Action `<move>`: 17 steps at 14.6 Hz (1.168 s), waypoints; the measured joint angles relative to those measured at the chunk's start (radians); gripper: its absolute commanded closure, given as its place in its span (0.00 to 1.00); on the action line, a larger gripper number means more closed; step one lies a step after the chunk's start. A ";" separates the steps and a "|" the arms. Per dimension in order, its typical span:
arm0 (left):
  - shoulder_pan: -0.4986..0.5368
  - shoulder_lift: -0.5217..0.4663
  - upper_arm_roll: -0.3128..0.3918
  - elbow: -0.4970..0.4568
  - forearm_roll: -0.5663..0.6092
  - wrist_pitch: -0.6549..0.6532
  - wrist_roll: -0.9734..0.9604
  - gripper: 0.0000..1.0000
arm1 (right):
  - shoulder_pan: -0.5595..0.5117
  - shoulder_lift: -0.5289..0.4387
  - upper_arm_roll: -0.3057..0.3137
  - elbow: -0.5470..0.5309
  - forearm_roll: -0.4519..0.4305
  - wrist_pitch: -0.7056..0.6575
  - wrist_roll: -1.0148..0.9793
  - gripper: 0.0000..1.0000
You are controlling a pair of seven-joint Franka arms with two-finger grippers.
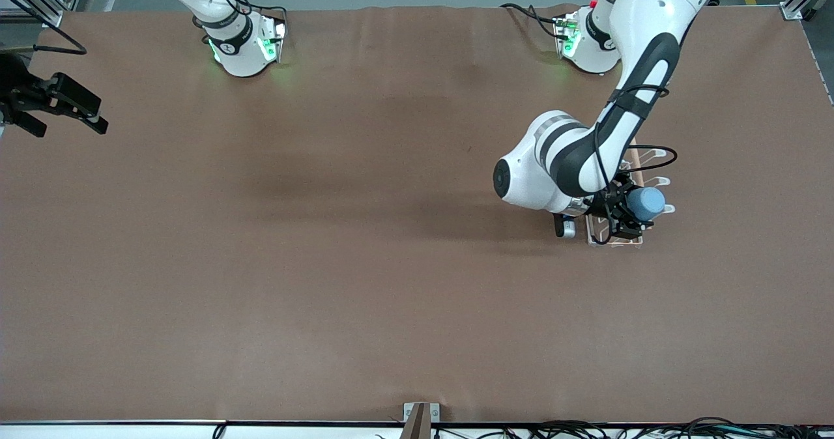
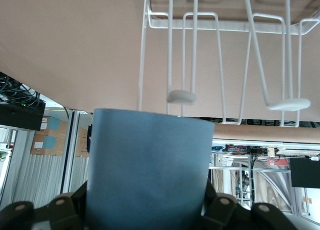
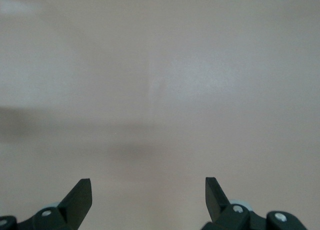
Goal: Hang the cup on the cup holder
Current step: 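Hang the cup on a hook and open the left gripper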
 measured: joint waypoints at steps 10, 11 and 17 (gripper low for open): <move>-0.002 0.018 -0.002 -0.029 0.000 0.000 -0.074 0.00 | -0.009 0.008 0.000 0.000 0.000 -0.005 0.000 0.00; -0.002 0.018 -0.004 -0.028 0.000 0.000 -0.079 0.00 | -0.009 0.008 0.000 0.000 0.000 -0.005 0.000 0.00; -0.001 0.016 -0.020 -0.003 -0.008 0.000 -0.092 0.00 | -0.009 0.008 0.000 0.000 0.000 -0.020 0.000 0.00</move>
